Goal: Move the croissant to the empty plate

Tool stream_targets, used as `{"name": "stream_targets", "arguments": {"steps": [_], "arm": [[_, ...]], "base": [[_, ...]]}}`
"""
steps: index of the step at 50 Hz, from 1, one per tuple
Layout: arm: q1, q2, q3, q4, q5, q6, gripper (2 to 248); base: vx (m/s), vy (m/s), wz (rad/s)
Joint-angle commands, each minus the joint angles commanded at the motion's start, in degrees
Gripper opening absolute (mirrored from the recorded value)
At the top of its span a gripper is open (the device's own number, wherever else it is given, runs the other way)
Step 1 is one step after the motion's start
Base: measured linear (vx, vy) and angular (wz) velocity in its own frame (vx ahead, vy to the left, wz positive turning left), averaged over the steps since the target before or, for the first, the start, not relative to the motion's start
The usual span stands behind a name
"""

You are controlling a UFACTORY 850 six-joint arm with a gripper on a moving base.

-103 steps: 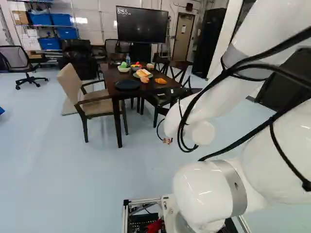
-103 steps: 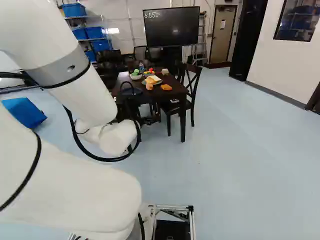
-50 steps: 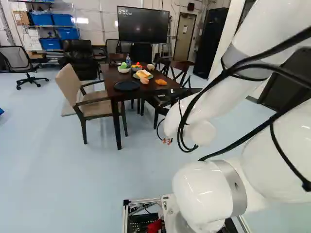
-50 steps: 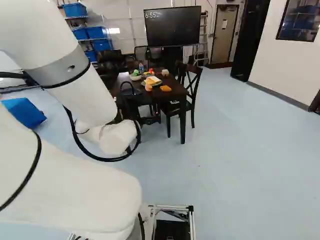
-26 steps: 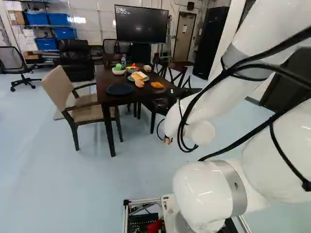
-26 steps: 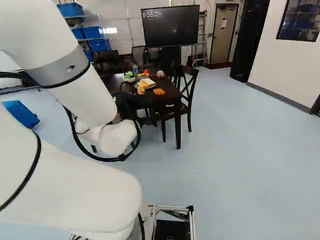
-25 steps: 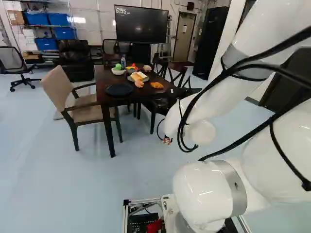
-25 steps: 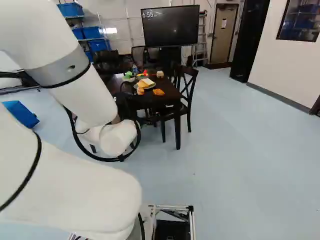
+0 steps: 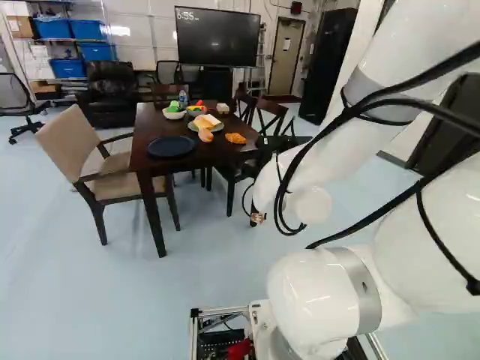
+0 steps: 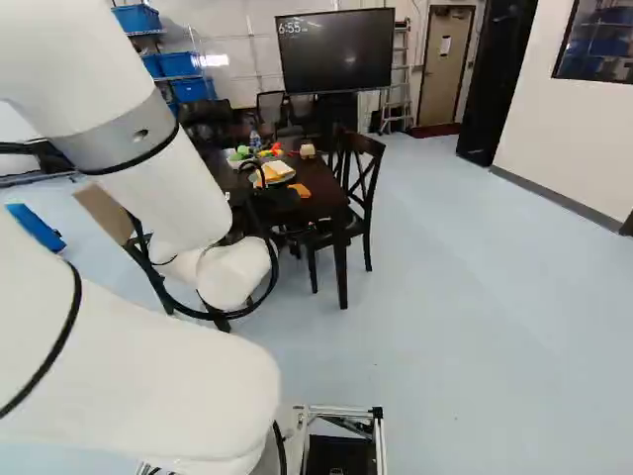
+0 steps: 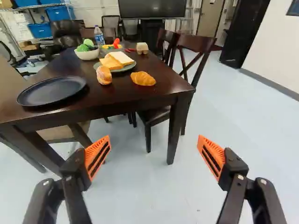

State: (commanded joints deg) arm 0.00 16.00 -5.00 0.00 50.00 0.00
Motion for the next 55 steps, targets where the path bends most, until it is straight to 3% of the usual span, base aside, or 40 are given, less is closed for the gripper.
{"name": "stream_targets", "arguments": {"steps": [32,55], "arm": [[0.0,0.0,0.0,0.0,0.0,0.0,247],[0.0,0.0,0.0,0.0,0.0,0.0,247]], "base": [[0.195,0.008,0.433],[0.199,-0.066,0.031]]}}
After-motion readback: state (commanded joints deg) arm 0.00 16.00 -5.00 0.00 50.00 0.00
